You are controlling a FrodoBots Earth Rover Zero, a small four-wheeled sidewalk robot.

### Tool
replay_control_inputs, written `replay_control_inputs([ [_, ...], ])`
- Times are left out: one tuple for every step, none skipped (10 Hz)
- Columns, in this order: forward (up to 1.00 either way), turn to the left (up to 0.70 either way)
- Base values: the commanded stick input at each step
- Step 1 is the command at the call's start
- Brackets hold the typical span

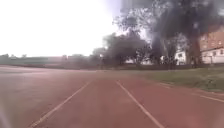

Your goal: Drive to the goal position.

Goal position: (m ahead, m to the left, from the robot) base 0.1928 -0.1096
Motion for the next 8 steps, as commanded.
replay_control_inputs([
  [0.7,0.0],
  [0.7,0.0],
  [0.7,0.0],
  [0.7,0.0],
  [0.7,0.0],
  [0.7,0.0],
  [0.7,0.0],
  [0.7,0.0],
])
